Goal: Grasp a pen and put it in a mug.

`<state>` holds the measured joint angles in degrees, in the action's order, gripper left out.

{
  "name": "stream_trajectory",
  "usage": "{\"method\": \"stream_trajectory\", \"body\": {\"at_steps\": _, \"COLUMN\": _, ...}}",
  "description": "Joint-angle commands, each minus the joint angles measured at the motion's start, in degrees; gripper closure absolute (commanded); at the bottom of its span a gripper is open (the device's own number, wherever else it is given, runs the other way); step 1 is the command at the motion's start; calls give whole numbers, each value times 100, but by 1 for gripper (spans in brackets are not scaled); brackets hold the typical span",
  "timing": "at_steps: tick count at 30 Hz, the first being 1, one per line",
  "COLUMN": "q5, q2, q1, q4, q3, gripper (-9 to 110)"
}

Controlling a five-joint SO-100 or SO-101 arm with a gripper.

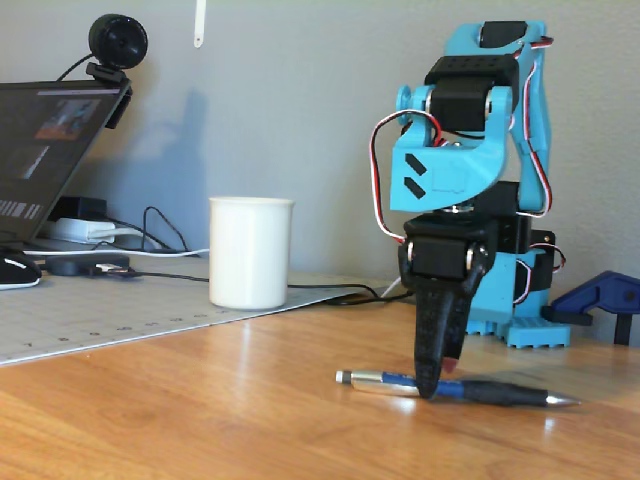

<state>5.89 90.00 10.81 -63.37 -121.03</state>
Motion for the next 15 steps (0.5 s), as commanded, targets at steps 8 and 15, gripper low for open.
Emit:
{"method": "stream_trajectory", "body": {"at_steps": 8, "q5": 53, "q2": 149, "q1": 114, "q4": 18, "q3": 404, "gripper": 101}}
{"method": "stream_trajectory", "body": {"at_steps": 15, "q5": 53, "q2": 316, "q1": 70, "q4": 18, "q3": 369, "gripper": 101}}
